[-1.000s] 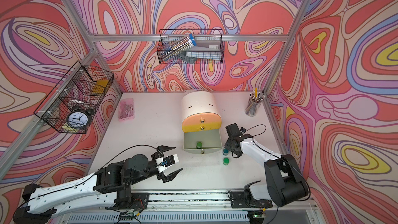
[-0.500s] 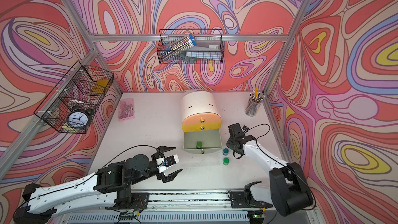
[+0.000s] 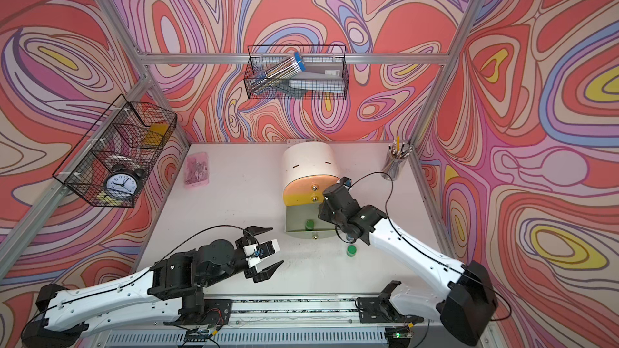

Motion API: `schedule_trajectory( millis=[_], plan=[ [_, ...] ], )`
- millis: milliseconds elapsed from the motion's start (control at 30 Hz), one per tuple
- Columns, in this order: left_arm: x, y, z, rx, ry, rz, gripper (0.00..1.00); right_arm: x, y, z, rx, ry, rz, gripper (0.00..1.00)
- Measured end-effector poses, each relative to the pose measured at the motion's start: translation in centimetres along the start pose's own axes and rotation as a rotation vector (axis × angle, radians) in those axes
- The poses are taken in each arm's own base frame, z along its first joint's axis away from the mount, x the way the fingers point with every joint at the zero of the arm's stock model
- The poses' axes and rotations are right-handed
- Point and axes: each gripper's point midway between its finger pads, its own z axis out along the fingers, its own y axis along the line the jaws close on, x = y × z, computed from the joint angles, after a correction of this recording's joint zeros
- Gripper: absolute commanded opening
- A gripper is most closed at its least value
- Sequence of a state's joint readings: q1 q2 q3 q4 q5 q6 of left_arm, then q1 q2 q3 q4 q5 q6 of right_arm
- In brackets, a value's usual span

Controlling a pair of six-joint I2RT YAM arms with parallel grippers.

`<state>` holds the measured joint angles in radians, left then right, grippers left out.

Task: Put the paint cans in the drawer according to color
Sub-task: Place the paint can in the drawer, then pick up the paint can at the center of the board.

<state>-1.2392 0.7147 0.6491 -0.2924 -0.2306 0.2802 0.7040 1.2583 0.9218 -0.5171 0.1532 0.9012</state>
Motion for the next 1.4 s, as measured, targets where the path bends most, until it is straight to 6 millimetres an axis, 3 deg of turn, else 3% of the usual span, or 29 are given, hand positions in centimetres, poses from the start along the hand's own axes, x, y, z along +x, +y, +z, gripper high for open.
schedule_trajectory(
  millis=[133,233,333,567,733,867,1033,1133,1400],
  plan=[
    [0.1,0.2,0.0,-0.01,0.004,0.001,0.99,1.5,-0.7,2.1,0.013,0.035,0.03,0.41],
    [0.1,0.2,0.0,-0.014,0.006,0.002,0.99,1.7,-0.7,2.3,0.009,0.039,0.046,0.55],
    [0.1,0.2,0.0,-0.015,0.007,0.003,0.99,1.5,-0.6,2.0,0.007,0.033,0.041,0.6],
    [0.1,0.2,0.0,-0.014,0.007,0.009,0.99,1.0,-2.6,-2.1,0.107,0.034,0.014,0.61],
    [0.1,0.2,0.0,-0.015,0.007,0.009,0.99,1.6,-6.3,-5.5,0.228,0.032,0.023,0.57],
    [0.1,0.2,0.0,-0.015,0.007,0.009,0.99,3.6,-9.3,-7.0,0.249,0.042,0.044,0.56],
    [0.2,0.2,0.1,-0.014,0.009,0.01,0.99,8.8,-13.7,-6.0,0.325,0.171,0.057,0.57],
    [0.4,0.1,0.3,-0.01,0.02,0.013,0.99,10.9,-15.3,-5.2,0.356,0.232,0.059,0.57],
    [0.6,0.0,0.5,-0.008,0.033,0.017,0.99,11.7,-15.2,-2.6,0.368,0.263,0.03,0.56]
  ],
)
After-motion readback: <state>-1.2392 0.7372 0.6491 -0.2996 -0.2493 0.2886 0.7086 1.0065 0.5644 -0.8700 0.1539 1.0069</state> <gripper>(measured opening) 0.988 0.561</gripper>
